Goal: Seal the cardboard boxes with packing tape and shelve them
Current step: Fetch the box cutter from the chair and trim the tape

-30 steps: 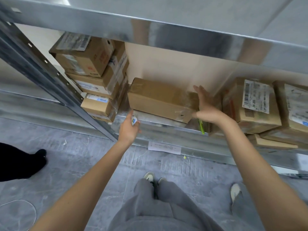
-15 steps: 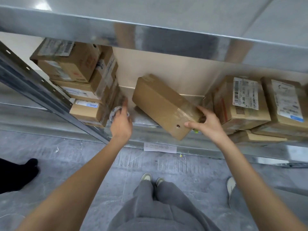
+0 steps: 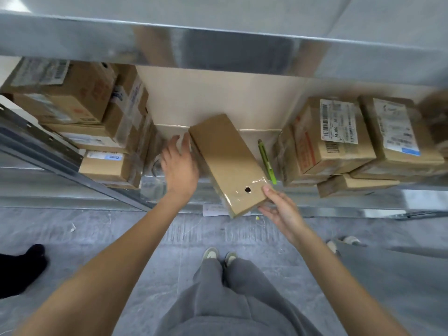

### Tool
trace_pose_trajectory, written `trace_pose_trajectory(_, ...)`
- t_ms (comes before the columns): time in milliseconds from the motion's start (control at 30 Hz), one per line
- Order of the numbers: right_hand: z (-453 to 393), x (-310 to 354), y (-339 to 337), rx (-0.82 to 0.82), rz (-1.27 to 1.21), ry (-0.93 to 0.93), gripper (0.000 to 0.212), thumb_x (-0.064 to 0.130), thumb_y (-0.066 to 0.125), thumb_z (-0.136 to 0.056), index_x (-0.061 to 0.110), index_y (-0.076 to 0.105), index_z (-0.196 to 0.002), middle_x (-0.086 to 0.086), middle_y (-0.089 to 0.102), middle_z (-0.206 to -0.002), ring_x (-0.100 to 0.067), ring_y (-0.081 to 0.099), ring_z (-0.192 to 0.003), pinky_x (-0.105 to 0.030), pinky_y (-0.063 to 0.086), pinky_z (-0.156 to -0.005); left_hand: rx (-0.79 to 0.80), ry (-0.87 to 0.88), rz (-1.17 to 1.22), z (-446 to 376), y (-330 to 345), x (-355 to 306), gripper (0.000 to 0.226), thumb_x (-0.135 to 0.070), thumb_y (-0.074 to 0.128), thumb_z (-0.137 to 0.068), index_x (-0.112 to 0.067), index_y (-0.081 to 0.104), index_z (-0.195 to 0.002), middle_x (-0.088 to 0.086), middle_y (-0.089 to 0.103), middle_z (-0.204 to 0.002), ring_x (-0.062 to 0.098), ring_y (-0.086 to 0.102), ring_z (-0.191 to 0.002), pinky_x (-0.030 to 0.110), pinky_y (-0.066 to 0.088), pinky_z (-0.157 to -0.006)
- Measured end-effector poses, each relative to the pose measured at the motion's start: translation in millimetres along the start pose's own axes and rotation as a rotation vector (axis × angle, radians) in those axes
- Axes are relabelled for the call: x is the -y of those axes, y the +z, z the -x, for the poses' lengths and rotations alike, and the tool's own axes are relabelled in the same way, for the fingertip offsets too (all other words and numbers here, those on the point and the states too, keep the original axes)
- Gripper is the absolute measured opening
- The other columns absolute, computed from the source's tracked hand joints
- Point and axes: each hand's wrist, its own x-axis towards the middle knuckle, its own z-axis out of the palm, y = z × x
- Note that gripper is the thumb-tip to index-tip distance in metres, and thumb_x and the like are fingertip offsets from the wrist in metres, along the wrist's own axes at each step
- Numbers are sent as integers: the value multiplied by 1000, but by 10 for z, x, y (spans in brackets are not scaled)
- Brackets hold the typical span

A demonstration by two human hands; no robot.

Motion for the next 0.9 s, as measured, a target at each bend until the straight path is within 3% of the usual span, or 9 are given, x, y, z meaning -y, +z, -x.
trace_pose_trajectory(100, 21, -145, 74, 11, -2, -11, 40, 30, 64, -91, 5, 56, -121, -9, 68, -120, -19, 66, -109, -38, 44, -107, 159, 199, 144, 87, 58, -213, 59, -41, 28, -99, -13, 32, -151, 23, 26, -155, 46, 21, -142, 54, 21, -117)
trace_pose_trajectory(167, 21, -162, 108, -54, 170, -94, 49, 36, 65, -91, 9, 54, -130, -5, 61, -131, -15, 58, -120, -34, 41, -108, 296, 241, 122, 136, 116, -321, 69, -58, 19, -94, -23, 25, -154, 12, 10, -163, 42, -2, -148, 50, 4, -119)
trace_pose_trajectory(233, 17, -123, 96, -161, 452, -281, 65, 41, 65, -90, 16, 42, -145, 0, 43, -149, -12, 40, -136, -28, 31, -110, 341, 227, 83, 133, 169, -361, 73, -64, 16, -90, -30, 21, -154, 6, 1, -164, 38, -14, -148, 51, -2, -119)
trace_pose_trajectory(367, -85, -16, 74, -62, 916, -647, 88, 57, 56, -90, 22, 9, -156, 8, 6, -163, -4, 3, -148, -27, 7, -118, 350, 215, 43, 113, 189, -337, 73, -64, 14, -89, -33, 18, -155, 4, -1, -164, 36, -15, -148, 54, -3, -119)
trace_pose_trajectory(500, -214, -33, 124, -33, 1403, -687, 100, 77, 35, -87, 20, -10, -155, 6, -15, -161, -7, -17, -147, -43, -7, -121, 323, 215, 8, 147, 189, -354, 71, -63, 15, -91, -32, 21, -154, 6, 3, -164, 36, -12, -149, 56, -1, -119)
trace_pose_trajectory(700, -103, -132, 261, -43, 1624, -771, 103, 84, 17, -81, 16, -3, -156, 5, -12, -162, -8, -20, -147, -49, -14, -118, 315, 200, -2, 167, 214, -345, 69, -62, 18, -92, -33, 23, -154, 6, 6, -164, 36, -9, -149, 57, 2, -119)
trace_pose_trajectory(900, -19, -453, 473, -6, 1589, -913, 98, 75, 24, -87, 5, 13, -154, -7, 10, -163, -16, -2, -150, -46, -4, -120, 334, 204, -39, 142, 208, -342, 68, -62, 18, -92, -34, 21, -154, 4, 6, -164, 35, -9, -149, 58, 1, -118)
